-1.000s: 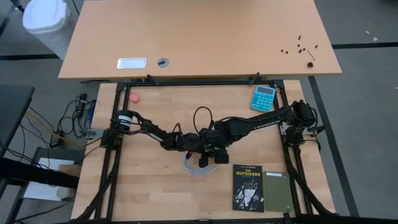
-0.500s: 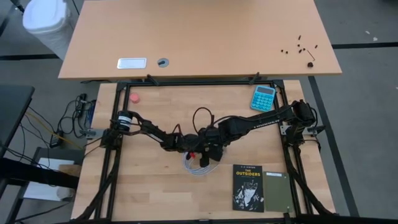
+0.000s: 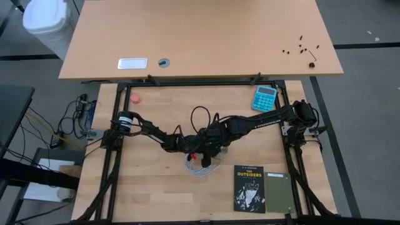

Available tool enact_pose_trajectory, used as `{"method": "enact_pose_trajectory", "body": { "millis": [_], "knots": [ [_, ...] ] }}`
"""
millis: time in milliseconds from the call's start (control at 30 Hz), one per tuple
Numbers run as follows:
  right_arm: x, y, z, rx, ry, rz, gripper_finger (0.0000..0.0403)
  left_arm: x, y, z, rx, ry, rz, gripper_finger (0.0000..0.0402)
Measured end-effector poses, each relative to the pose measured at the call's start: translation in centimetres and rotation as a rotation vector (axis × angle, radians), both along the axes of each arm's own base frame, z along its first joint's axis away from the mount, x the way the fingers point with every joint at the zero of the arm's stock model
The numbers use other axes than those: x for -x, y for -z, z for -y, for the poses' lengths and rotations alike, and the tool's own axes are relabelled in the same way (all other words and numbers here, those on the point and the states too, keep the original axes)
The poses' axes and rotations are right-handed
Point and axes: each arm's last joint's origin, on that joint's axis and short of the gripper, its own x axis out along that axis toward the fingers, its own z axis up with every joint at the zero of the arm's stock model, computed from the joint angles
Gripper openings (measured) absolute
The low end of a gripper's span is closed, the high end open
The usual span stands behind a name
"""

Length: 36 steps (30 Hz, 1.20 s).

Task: Screw lightbulb
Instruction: Insert the white lightbulb into the silver lamp

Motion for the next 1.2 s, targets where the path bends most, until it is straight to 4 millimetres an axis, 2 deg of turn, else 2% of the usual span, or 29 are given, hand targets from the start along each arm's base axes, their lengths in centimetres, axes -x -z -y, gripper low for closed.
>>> {"method": "enact_pose_trajectory", "body": {
  "millis": [233,400,600,833,967,1200],
  "knots": [
    [-0.1,0.0,1.1,-0.019,0.13,0.008,0.0274,0.0,-0.1,-0.1,-0.004,-0.021,0.025,0.0184],
    [-0.2,0.0,1.5,-0.02,0.146,0.011,0.027,-0.1,-0.2,-0.1,-0.006,-0.023,0.028,0.0184],
    [-0.2,0.0,1.8,-0.004,0.087,0.01,0.0276,-0.1,-0.2,-0.2,-0.011,-0.027,0.028,0.0184],
    [-0.2,-0.1,2.1,0.028,-0.018,0.003,0.0328,0.0,-0.1,-0.2,-0.04,-0.029,0.01,0.0184],
    [-0.3,-0.7,2.1,0.038,-0.06,0.002,0.0351,0.0,-0.1,-0.2,-0.039,-0.03,0.01,0.0184],
    [-0.4,-2.2,2.1,0.045,-0.094,0.005,0.0361,-0.1,-0.1,-0.2,-0.038,-0.029,0.008,0.0184]
  ]
}}
